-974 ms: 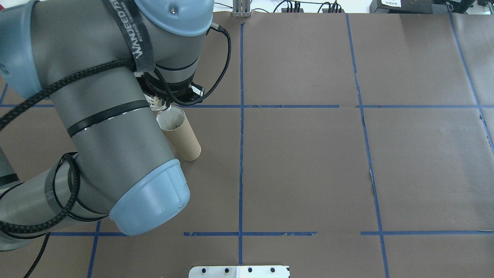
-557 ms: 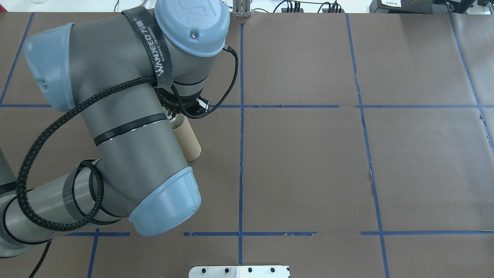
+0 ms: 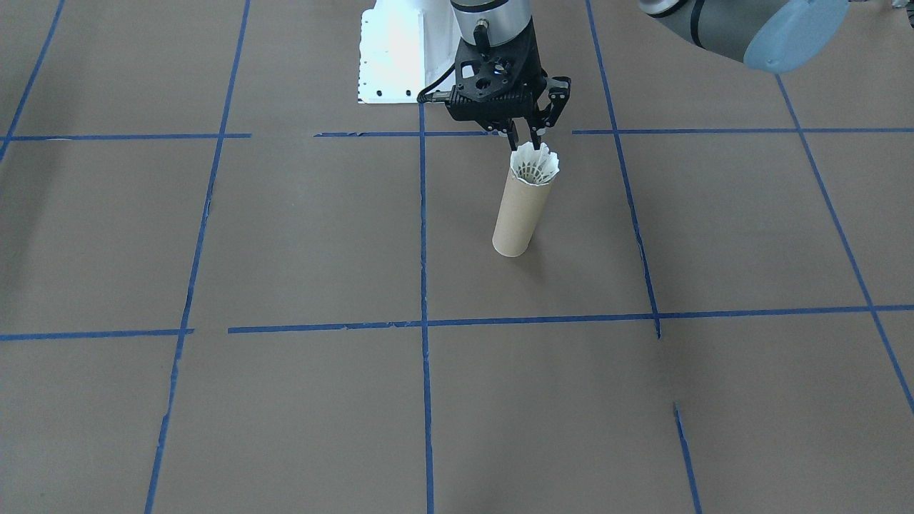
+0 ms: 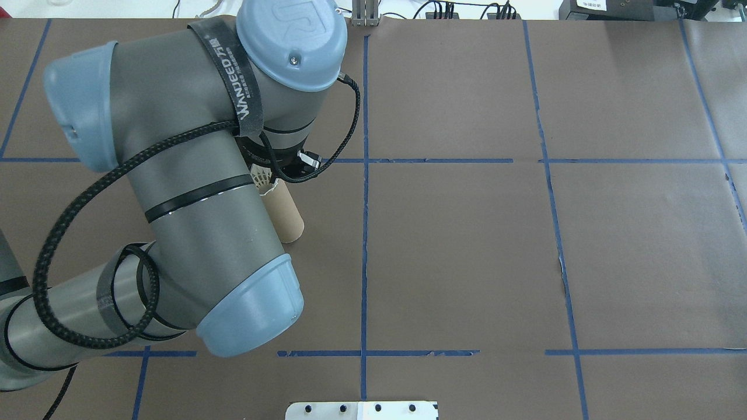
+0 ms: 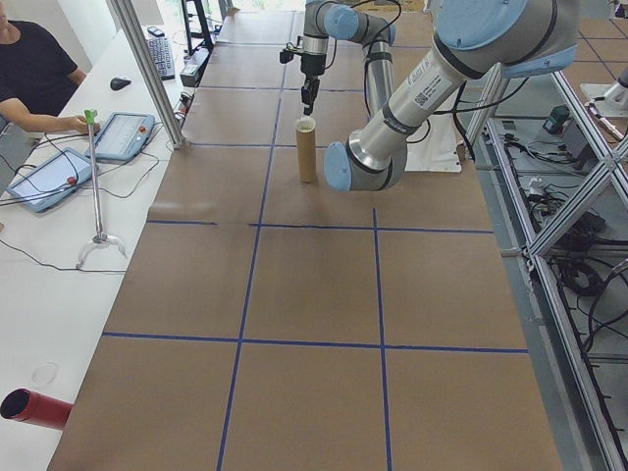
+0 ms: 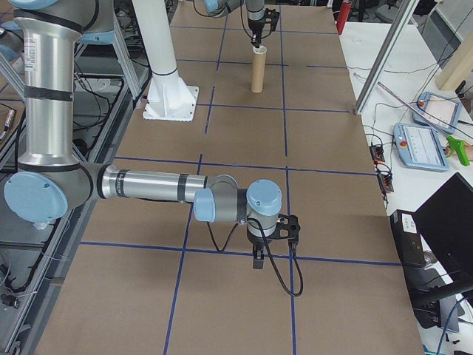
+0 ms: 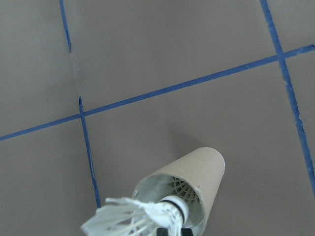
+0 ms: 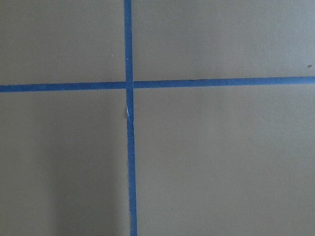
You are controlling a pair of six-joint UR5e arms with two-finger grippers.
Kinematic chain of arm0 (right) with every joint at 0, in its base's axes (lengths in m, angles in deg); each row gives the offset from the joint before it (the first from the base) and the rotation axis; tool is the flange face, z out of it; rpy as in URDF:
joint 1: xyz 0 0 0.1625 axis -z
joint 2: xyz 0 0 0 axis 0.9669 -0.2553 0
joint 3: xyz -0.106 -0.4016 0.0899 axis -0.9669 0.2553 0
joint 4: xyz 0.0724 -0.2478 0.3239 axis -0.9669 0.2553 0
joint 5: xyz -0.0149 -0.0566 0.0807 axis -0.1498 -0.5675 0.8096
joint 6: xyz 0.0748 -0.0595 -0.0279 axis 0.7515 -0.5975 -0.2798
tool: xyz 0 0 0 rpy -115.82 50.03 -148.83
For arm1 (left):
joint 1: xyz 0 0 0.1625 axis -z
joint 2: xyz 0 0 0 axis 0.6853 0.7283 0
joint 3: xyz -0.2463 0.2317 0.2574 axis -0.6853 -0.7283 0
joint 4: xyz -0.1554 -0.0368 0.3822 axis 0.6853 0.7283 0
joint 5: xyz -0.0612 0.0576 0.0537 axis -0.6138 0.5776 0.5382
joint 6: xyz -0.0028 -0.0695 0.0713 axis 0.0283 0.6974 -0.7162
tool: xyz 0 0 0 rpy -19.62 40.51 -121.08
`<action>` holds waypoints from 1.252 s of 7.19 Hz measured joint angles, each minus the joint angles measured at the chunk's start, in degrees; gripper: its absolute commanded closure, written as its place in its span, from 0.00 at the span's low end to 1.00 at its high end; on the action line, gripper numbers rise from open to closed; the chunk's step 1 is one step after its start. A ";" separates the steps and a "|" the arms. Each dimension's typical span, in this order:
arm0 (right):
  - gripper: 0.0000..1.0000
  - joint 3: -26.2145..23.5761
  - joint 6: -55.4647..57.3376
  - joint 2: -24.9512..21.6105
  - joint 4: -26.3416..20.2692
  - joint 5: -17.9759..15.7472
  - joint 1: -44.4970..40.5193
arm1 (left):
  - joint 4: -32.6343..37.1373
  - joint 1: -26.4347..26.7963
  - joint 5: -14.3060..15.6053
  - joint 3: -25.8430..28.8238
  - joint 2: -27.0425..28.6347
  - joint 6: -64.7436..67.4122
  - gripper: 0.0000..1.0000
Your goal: Collect badminton balls into bucket
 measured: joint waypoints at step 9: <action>0.00 0.00 0.00 0.00 0.00 0.00 0.00 | 19.09 27.35 -17.30 -3.16 -18.49 -33.15 0.00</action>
